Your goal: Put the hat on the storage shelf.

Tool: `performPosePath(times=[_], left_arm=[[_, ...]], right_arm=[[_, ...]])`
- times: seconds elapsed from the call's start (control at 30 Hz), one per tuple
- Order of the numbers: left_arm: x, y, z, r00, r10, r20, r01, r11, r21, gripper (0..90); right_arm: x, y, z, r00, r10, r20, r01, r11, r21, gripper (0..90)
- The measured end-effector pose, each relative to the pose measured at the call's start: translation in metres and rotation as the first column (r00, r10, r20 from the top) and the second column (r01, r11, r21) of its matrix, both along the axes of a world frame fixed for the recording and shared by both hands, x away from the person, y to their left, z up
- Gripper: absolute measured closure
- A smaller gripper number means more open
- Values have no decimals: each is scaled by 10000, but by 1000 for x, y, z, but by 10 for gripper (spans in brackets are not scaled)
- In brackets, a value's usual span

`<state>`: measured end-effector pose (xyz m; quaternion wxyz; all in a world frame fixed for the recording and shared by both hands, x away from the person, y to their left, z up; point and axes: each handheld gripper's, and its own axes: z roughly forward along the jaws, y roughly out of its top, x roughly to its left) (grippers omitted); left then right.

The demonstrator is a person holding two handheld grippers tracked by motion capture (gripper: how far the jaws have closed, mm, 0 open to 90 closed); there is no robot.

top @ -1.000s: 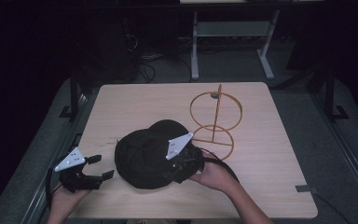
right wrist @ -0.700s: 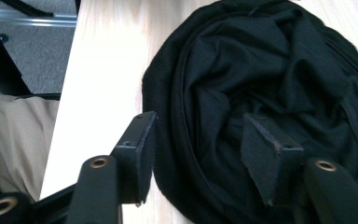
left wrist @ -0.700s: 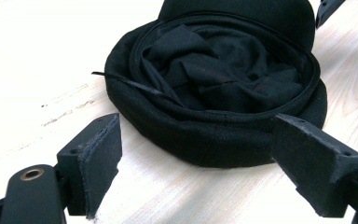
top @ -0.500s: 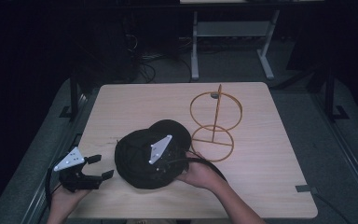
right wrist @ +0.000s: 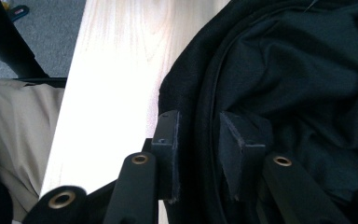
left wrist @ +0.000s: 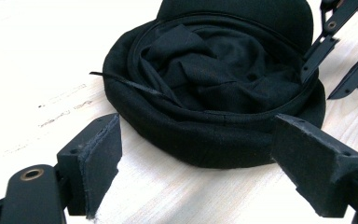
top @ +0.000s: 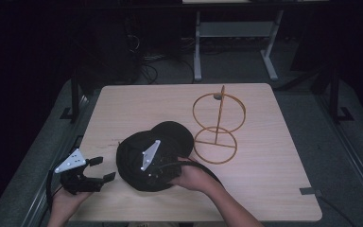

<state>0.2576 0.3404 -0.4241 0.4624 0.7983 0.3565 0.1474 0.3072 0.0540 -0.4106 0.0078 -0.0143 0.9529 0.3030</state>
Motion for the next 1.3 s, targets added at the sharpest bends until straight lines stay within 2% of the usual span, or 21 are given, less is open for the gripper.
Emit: performPosePath(times=[0.27,0.4,0.67,0.73,0.8,1.0,1.2,1.3], left_arm=[[0,0,0,10000,-42,-26,42,10000,-6,161],[0,0,0,10000,-44,-10,44,10000,-37,161],[1,-1,0,9999,-122,-28,122,9999,-21,161],[1,-1,0,9999,-127,-19,127,9999,-60,161],[1,0,0,9999,-108,-18,108,9999,-80,161],[1,1,0,10000,-81,-53,80,9999,-146,161],[0,1,0,10000,-23,-37,22,9996,-279,161],[0,2,1,10000,-55,-29,54,9996,-286,162]], right_arm=[[2,11,-12,9998,180,-101,-186,9982,-567,714],[2,14,-16,9998,173,-89,-179,9972,-725,729],[0,17,-20,9995,206,244,-184,9957,-903,769],[-1,18,-20,9999,65,150,-49,9949,-1008,781],[0,18,-20,9993,218,306,-187,9952,-956,800],[-1,15,-16,9997,152,192,-137,9968,-786,812],[-1,10,-7,10000,48,50,-46,9990,-447,814],[-1,8,-1,10000,40,59,-39,9999,-123,813]])
